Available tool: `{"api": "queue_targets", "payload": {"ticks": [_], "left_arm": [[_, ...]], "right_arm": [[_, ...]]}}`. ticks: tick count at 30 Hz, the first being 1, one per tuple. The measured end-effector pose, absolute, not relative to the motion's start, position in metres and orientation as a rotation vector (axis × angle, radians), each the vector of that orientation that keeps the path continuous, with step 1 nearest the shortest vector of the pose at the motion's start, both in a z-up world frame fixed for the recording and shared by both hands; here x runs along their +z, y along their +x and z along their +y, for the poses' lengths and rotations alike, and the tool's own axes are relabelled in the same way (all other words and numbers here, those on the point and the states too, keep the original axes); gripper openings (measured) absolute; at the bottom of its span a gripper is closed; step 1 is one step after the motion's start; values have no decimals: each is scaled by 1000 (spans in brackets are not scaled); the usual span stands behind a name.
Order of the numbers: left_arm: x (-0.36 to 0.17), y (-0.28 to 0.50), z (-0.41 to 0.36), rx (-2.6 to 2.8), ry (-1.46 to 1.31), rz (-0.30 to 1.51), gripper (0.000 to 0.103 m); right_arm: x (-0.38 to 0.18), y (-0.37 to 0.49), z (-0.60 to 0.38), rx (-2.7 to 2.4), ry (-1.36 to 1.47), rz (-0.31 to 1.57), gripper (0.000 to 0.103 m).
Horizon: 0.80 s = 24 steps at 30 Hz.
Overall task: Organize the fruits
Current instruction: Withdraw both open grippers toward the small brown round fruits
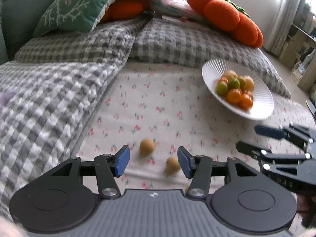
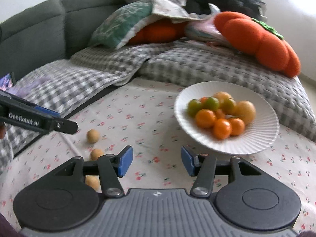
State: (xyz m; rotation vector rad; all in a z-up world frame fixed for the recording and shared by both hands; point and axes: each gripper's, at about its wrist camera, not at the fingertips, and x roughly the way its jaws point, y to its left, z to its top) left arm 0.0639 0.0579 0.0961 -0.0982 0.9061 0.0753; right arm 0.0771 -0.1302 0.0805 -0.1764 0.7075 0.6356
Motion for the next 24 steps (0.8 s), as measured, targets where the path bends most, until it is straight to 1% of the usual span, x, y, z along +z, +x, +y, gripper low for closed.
{"api": "queue_targets", "payload": {"ticks": [8, 13, 21, 24], "left_arm": [[81, 21, 51, 65, -76, 921, 52], [74, -4, 45, 28, -69, 931, 52], [59, -31, 29, -61, -34, 944, 52], [52, -32, 30, -129, -72, 964, 52]], "right_arm": [[78, 43, -108, 733, -234, 722, 55], [70, 23, -100, 753, -334, 700, 56], [60, 16, -104, 781, -326, 755, 55], [59, 14, -108, 788, -312, 769, 55]]}}
